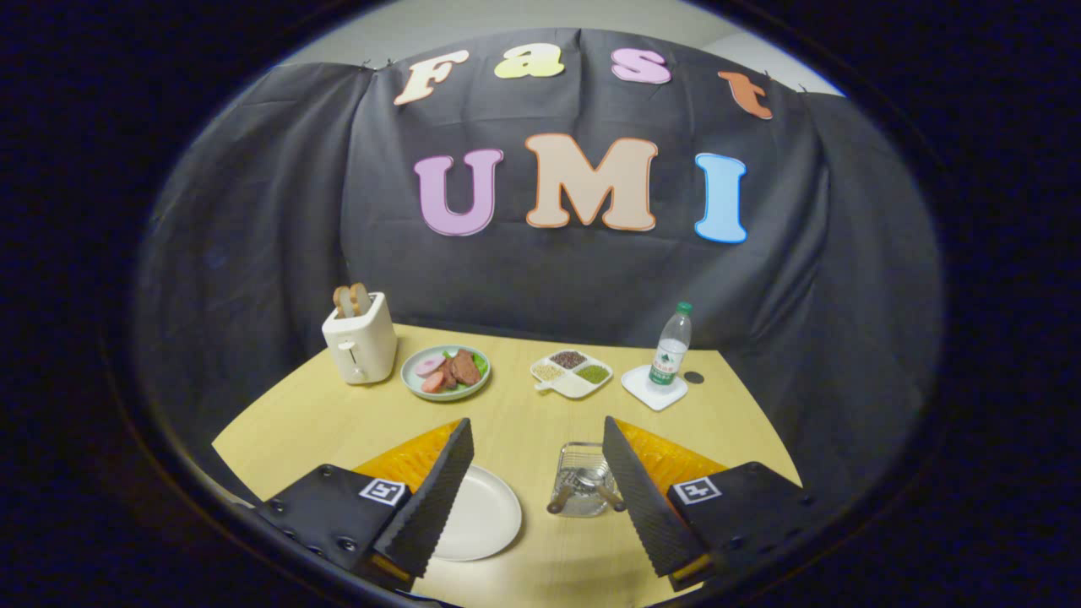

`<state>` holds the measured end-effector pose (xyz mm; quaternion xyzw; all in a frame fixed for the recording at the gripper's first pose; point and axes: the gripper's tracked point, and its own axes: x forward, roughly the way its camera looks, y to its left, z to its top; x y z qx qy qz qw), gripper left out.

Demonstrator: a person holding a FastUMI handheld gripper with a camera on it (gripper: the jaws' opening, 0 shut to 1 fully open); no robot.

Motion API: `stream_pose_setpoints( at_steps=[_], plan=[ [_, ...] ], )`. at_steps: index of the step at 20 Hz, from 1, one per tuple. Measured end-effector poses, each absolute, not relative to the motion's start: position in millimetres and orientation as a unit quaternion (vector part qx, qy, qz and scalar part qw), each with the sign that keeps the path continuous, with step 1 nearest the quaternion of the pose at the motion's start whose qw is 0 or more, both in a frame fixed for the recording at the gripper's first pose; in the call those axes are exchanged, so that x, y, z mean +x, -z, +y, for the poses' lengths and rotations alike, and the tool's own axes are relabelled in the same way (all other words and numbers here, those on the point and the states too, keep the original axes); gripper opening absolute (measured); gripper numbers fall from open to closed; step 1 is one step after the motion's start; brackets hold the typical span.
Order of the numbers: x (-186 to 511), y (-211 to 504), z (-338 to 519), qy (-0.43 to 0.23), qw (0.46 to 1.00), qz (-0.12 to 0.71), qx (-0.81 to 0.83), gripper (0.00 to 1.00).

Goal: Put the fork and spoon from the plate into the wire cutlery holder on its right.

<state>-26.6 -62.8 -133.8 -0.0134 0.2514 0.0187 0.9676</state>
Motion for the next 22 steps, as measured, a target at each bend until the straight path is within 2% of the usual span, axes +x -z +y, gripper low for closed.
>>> stream_pose_setpoints(
  at_steps=[3, 10, 22],
  plan=[
    [-21.9, 103.9, -52.2, -0.016, 0.982, 0.188, 0.001, 0.98],
    [-8.1, 62.7, -50.6, -0.001, 0.995, 0.104, 0.005, 0.98],
    [9.1, 49.3, -53.0, -0.001, 0.997, 0.081, 0.008, 0.98]
  ],
)
